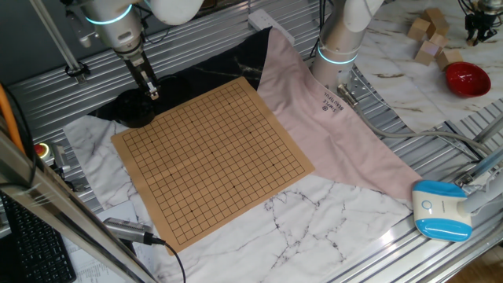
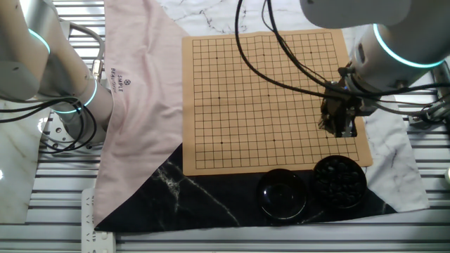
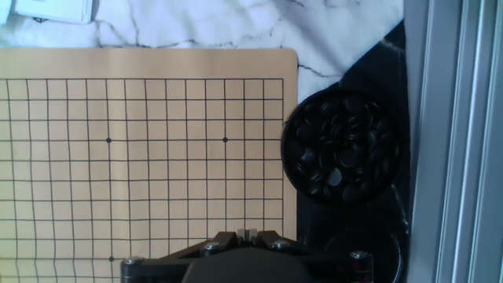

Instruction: Play the first move as black on the 3-4 point in the upper right corner of the Go board

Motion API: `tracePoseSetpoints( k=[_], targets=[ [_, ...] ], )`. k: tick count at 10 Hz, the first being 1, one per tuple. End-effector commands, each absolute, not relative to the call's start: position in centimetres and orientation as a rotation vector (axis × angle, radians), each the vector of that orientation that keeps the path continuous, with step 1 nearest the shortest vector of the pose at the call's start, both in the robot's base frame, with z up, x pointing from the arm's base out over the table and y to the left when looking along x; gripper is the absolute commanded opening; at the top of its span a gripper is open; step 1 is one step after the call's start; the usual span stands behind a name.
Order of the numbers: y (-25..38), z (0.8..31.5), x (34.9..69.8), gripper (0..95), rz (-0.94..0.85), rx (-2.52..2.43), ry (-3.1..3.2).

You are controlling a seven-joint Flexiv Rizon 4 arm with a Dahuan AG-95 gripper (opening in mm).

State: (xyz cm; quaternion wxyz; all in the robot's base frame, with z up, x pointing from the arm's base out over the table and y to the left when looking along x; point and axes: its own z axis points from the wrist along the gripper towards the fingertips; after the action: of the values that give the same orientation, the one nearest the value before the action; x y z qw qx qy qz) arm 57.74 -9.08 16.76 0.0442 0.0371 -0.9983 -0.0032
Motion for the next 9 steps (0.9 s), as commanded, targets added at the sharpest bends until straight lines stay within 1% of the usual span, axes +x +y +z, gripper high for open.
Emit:
tracePoseSetpoints(
  k=[1, 4, 7, 9],
  targets=[
    [-9.12, 16.75, 57.42, 0.0, -0.011, 0.139, -3.062],
    [-9.14, 16.74, 57.37, 0.0, -0.03, 0.179, -3.063],
    [-9.14, 16.74, 57.37, 0.0, 0.058, 0.019, -3.066],
    [-9.14, 16.74, 57.37, 0.0, 0.048, -0.072, -3.079]
  ],
)
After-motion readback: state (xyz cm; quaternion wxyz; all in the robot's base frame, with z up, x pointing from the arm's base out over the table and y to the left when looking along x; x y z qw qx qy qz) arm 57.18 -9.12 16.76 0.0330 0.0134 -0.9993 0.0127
